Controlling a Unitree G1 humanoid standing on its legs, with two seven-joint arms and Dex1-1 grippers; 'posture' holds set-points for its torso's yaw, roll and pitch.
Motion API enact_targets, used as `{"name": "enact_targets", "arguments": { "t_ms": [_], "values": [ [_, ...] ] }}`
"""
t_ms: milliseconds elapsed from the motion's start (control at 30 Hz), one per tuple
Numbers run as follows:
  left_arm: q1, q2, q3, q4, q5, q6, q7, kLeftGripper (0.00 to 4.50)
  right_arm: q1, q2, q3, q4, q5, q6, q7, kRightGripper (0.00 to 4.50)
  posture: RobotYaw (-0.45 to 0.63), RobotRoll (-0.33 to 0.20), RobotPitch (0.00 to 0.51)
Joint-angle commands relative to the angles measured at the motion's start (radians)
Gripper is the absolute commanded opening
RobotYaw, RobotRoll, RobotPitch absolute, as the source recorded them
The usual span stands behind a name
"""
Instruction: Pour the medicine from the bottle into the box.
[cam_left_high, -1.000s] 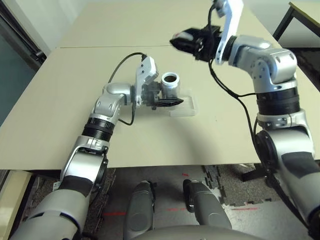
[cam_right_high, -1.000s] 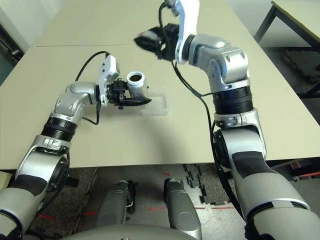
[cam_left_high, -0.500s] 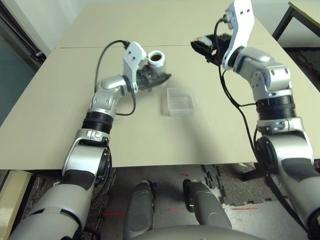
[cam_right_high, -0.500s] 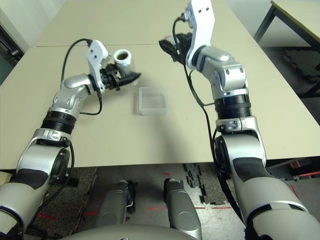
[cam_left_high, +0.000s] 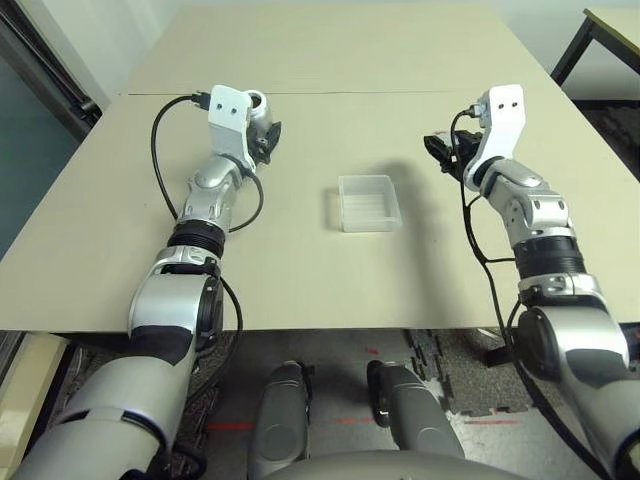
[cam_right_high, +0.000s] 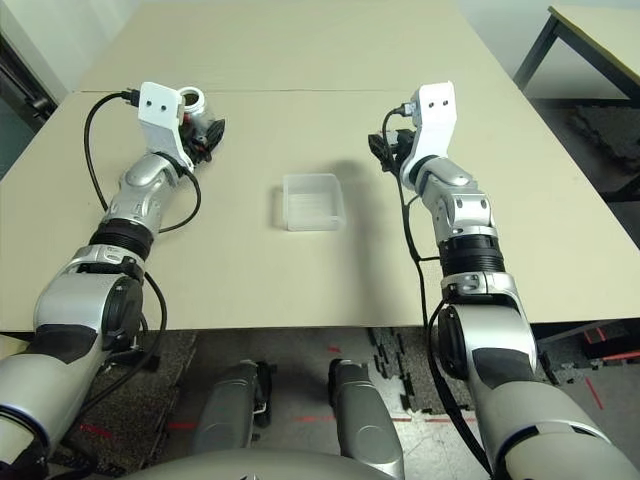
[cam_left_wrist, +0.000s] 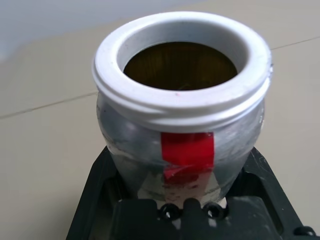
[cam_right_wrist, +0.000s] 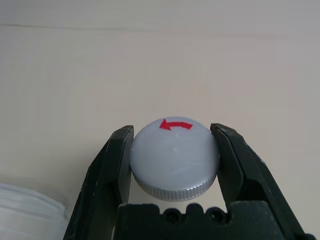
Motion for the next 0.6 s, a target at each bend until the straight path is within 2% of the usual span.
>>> {"name": "enact_targets", "arguments": {
  "t_ms": [33,600],
  "values": [
    [-0.012,-0.015,0.002,0.033,0.028,-0.027,0.064,2.54,0.015,0.018,-0.019,0.072,-0.006,-0.054,-0.014,2.58,0.05,0.000,0.101],
    [0.026,-0.015,0.019,0.028,0.037,-0.045,0.087,2.54,0.017,0.076,-0.009,0.253,-0.037,-0.152,-0.002,2.58,0.09,0.000,0.095]
  ]
}}
